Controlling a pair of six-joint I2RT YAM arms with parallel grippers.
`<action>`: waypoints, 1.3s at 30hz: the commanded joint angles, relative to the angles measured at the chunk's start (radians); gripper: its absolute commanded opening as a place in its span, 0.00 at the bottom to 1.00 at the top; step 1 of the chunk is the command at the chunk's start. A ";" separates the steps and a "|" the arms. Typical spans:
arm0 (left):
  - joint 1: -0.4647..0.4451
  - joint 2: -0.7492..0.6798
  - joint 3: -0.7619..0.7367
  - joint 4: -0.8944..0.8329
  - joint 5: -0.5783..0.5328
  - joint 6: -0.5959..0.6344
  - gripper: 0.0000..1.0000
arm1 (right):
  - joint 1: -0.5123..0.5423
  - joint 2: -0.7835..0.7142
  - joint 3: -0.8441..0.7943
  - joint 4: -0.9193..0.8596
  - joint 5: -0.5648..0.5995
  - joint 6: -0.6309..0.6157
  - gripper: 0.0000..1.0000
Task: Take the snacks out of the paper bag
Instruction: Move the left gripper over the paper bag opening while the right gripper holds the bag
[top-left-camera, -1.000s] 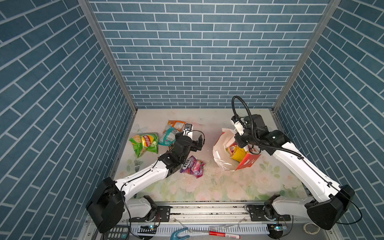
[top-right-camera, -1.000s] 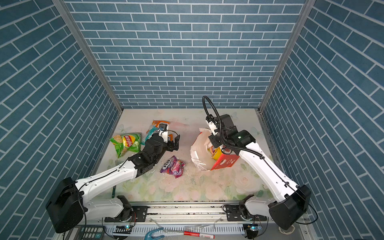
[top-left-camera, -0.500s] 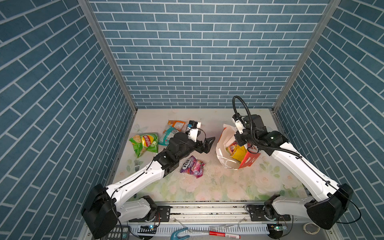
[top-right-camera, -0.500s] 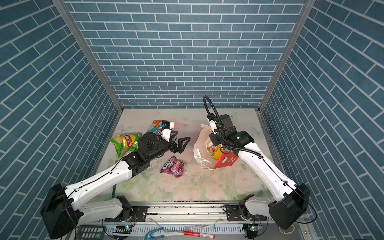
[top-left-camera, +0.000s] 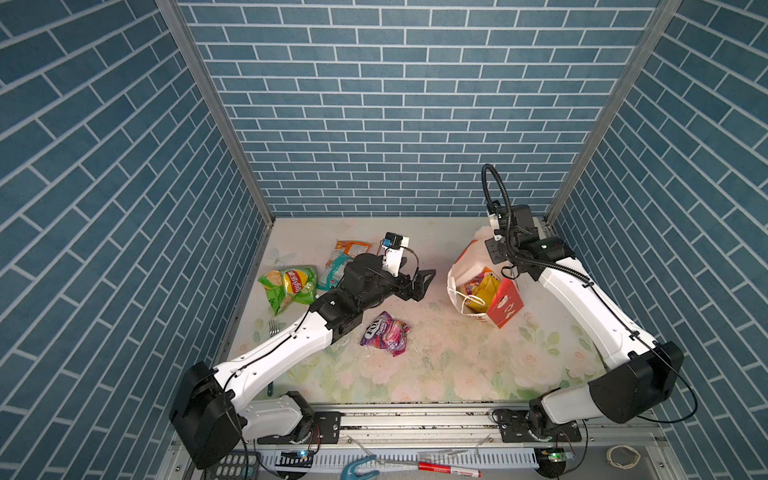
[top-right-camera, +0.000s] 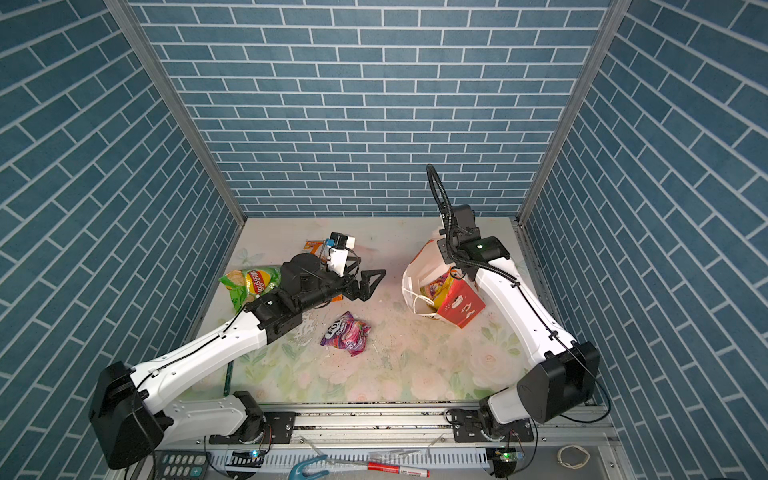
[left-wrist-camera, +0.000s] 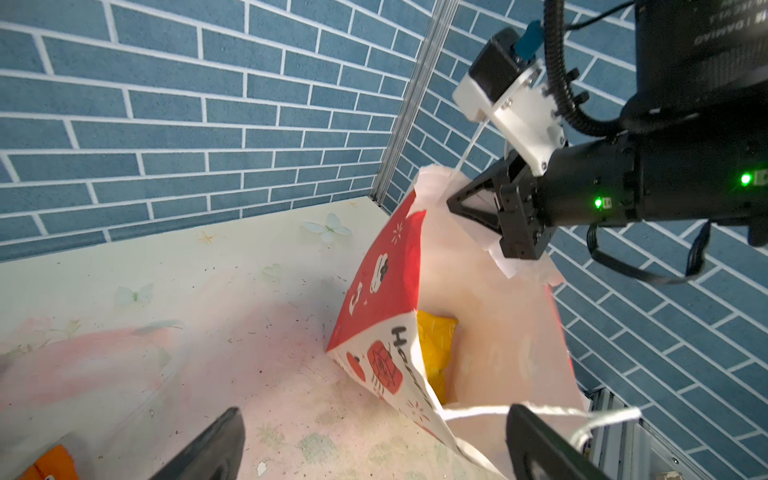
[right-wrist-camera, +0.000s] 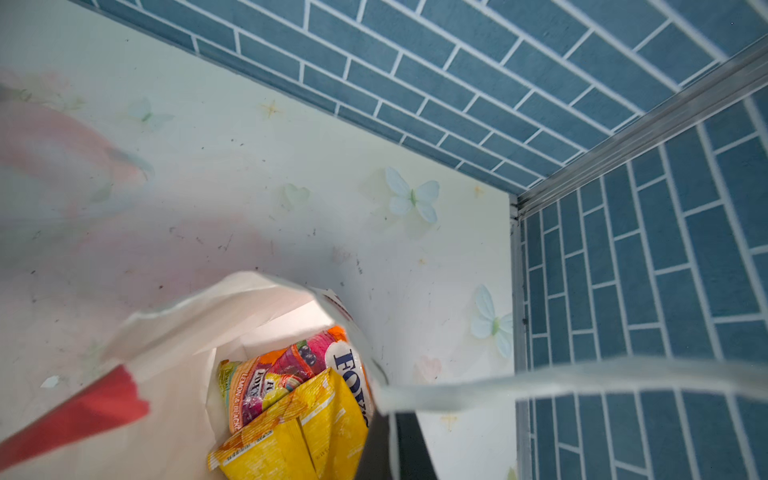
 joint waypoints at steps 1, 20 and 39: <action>-0.006 -0.022 0.016 -0.023 -0.019 0.015 0.99 | 0.003 0.038 0.108 0.060 0.037 -0.093 0.00; -0.015 0.053 -0.048 0.106 0.004 -0.008 0.95 | 0.255 0.094 -0.162 0.360 -0.045 -0.116 0.00; -0.133 0.167 -0.119 0.325 0.004 -0.064 0.83 | 0.310 -0.006 -0.240 0.324 -0.088 0.117 0.01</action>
